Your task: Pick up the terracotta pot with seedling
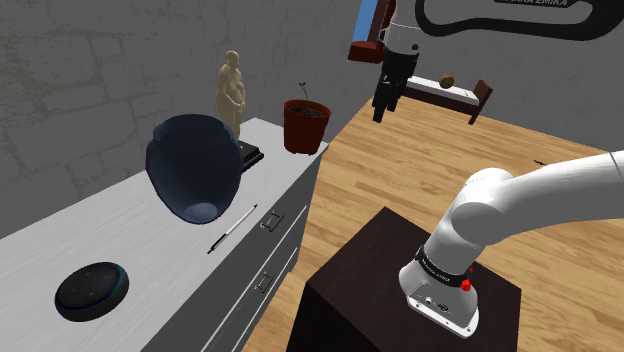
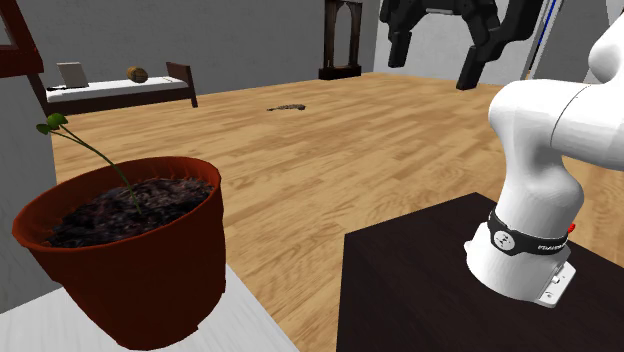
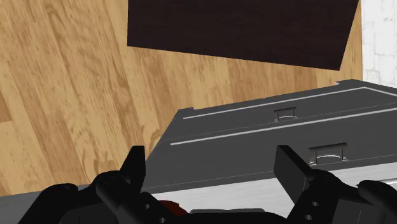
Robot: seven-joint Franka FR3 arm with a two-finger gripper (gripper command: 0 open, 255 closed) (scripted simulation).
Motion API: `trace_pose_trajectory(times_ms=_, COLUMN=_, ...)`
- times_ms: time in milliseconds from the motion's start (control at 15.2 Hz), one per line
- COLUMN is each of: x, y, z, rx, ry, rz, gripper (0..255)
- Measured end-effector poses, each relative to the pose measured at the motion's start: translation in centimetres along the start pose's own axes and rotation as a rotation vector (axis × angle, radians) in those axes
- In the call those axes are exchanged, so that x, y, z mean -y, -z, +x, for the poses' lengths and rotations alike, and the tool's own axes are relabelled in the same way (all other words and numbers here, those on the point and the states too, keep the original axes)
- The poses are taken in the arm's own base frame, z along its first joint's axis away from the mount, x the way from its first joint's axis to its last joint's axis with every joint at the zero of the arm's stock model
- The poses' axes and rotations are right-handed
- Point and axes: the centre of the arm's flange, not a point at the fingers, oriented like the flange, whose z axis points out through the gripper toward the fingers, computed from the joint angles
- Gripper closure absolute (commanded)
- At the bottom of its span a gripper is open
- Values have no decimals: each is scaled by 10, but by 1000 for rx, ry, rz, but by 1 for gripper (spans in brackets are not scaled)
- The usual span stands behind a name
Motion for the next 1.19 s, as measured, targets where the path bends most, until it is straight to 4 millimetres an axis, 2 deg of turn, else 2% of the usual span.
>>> trace_pose_trajectory(times_ms=132, x=-1, y=0, z=5, rx=1, ry=0, rz=0, gripper=0)
trace_pose_trajectory(times_ms=264, x=-7, y=-2, z=25, rx=5, ry=2, rz=2, gripper=0)
trace_pose_trajectory(times_ms=528, x=-20, y=0, z=76, rx=15, ry=4, rz=4, gripper=0)
trace_pose_trajectory(times_ms=660, x=-24, y=2, z=108, rx=19, ry=6, rz=6, gripper=0)
trace_pose_trajectory(times_ms=726, x=-29, y=2, z=116, rx=23, ry=7, rz=6, gripper=0)
trace_pose_trajectory(times_ms=1188, x=-55, y=-3, z=208, rx=40, ry=13, rz=11, gripper=0)
